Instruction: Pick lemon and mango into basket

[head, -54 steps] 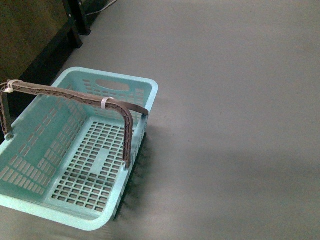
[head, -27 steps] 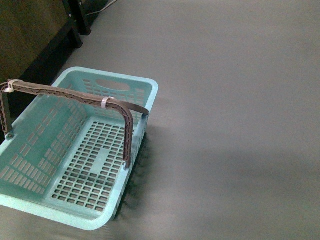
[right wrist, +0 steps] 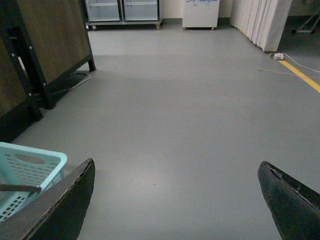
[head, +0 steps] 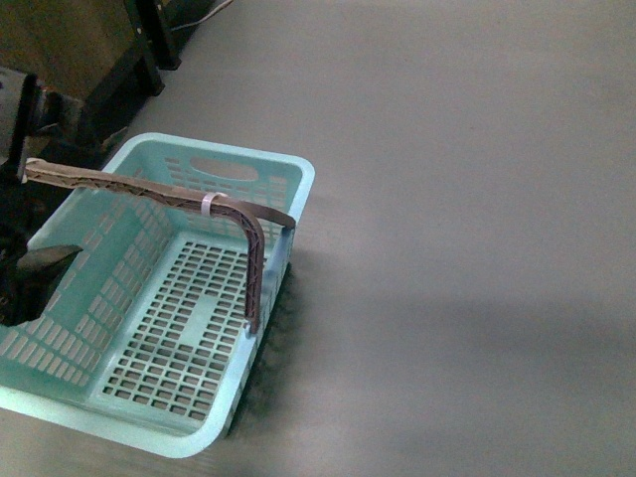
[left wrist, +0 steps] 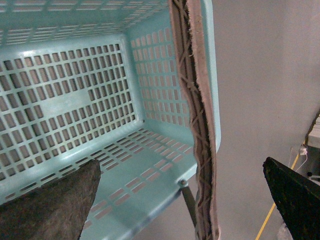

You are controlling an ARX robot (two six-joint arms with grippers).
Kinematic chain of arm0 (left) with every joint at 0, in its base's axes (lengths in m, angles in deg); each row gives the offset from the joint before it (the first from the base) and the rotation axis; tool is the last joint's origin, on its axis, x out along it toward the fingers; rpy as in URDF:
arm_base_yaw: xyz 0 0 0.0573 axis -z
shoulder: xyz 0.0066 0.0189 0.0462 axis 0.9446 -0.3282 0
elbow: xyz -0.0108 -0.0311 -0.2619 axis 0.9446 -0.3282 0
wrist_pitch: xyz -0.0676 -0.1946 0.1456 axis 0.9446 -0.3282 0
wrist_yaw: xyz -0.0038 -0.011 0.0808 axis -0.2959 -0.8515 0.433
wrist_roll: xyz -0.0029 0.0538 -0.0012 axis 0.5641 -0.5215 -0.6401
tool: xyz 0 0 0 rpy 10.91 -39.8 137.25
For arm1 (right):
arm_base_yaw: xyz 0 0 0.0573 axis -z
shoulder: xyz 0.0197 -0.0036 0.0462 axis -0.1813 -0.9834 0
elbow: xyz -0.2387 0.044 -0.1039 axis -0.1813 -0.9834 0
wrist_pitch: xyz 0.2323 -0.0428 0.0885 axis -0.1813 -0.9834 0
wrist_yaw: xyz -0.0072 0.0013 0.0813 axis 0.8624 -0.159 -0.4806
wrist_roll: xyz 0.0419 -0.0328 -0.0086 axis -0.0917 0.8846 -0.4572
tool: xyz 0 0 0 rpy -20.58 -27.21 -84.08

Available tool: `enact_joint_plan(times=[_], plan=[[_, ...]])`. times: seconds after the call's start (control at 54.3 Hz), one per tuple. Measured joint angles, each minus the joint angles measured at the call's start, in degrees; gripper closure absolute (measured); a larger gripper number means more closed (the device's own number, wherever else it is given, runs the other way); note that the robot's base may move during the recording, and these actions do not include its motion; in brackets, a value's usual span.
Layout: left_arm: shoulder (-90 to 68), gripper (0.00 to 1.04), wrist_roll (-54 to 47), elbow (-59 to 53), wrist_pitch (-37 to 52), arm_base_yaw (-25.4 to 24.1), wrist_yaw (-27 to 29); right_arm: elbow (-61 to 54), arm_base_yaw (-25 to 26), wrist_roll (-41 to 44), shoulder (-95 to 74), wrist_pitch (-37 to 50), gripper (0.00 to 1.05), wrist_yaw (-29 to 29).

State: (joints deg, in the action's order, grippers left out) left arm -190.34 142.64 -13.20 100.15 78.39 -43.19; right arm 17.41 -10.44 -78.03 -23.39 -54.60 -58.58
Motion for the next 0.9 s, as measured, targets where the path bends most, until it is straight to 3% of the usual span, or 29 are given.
enact_joint_plan(times=[0.35,0.736,0.902], plan=[[-13.77,0.07,1.38,15.34,-2.51,2.69,0.92,0.00,0.00,0.00,0.00,0.00,0.09,0.00],[-18.29,0.59,2.75,21.11,-4.09,3.13,1.25,0.00,0.00,0.00,0.00,0.00,0.09,0.00],[-19.34,0.91,3.13,21.99,-6.32,3.28,1.70,0.00,0.00,0.00,0.00,0.00,0.09,0.00]])
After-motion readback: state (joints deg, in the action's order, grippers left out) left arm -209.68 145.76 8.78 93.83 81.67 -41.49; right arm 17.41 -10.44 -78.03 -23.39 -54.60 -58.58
